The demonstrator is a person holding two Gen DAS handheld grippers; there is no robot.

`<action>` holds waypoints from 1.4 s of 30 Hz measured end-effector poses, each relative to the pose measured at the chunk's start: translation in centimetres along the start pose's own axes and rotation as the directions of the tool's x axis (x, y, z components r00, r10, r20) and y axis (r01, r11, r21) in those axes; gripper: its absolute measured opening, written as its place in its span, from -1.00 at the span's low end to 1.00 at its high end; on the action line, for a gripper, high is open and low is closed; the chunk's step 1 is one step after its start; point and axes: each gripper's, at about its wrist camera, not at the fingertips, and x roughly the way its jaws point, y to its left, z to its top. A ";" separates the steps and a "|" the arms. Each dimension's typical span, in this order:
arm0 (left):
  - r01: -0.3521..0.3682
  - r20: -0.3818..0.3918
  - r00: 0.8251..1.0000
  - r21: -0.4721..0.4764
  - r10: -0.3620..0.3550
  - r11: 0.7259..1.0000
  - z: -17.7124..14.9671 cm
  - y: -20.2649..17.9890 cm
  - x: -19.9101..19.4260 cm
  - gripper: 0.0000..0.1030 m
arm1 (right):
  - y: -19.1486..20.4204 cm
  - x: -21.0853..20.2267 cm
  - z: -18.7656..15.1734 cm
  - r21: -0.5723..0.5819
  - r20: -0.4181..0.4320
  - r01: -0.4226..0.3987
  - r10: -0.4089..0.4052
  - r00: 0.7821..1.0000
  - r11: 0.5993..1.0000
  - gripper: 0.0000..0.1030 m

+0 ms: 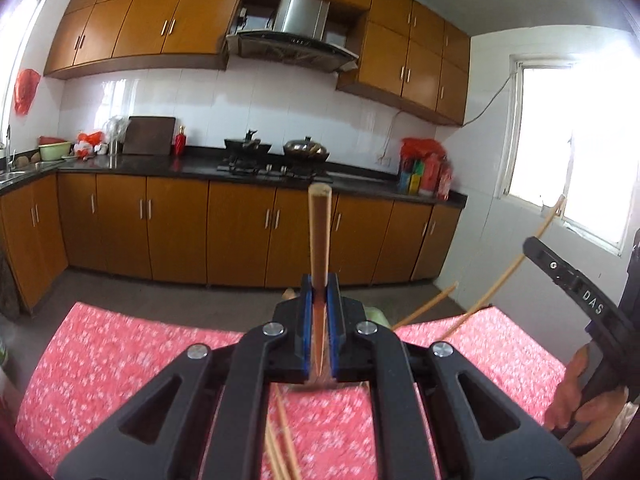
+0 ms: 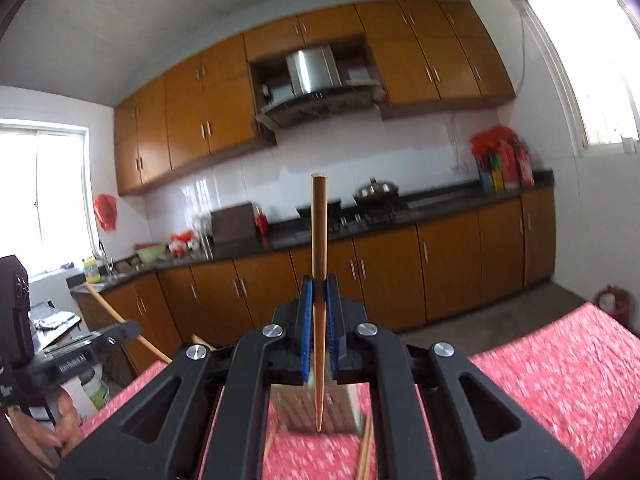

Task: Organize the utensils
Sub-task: 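Raise the left tool's chopstick upright over the holder while the right tool does the same, then open the left tool to drop its chopstick into the holder while the right tool opens too, then lower the left tool onto a chopstick and close it while the right tool grasps one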

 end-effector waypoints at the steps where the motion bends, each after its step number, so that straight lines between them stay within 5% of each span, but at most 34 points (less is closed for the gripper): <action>1: 0.001 0.010 1.000 -0.007 -0.001 1.000 0.5 -0.3 0.4 -0.85 | 0.1 0.3 0.1 -0.001 0.012 0.002 -0.002 1.000 1.000 -0.85; 7: -0.021 0.080 0.997 -0.014 0.022 1.000 3.3 -1.3 2.9 -0.85 | 0.0 3.5 0.3 -0.002 0.071 0.044 -0.044 0.997 0.999 -0.85; 12: -0.039 0.116 0.992 -0.009 0.040 0.999 3.4 -1.6 5.1 -0.85 | -0.4 5.7 -1.5 0.007 0.034 0.070 -0.070 0.997 0.998 -0.85; 22: -0.065 -0.012 0.998 -0.011 0.065 0.998 -0.1 -0.5 10.1 -0.82 | -0.1 8.1 -4.7 -0.032 -0.083 0.093 -0.096 0.992 0.995 -0.84; 24: -0.067 -0.017 0.998 -0.011 0.067 0.998 -0.1 -0.2 10.1 -0.69 | -0.1 8.1 -4.7 -0.032 -0.092 0.095 -0.098 0.991 0.995 -0.77; 27: -0.076 -0.001 0.997 -0.015 0.076 0.997 0.3 0.2 9.4 -0.57 | -0.1 7.4 -4.3 -0.034 -0.078 0.098 -0.101 0.992 0.995 -0.34; 35: -0.113 0.028 0.993 -0.042 0.115 0.993 0.2 1.8 4.2 -0.45 | -1.1 2.9 -2.8 -0.030 -0.046 0.126 -0.128 0.991 0.992 -0.32; 39: -0.162 -0.021 0.987 -0.039 0.161 0.986 -2.5 3.6 1.5 -0.38 | -3.7 0.7 -5.6 -0.032 -0.139 0.196 -0.199 0.970 0.980 -0.30; 42: -0.226 -0.119 0.968 -0.026 0.222 0.974 -6.2 5.5 1.1 -0.38 | -5.9 1.1 -9.5 -0.030 -0.310 0.223 -0.221 0.925 0.974 -0.30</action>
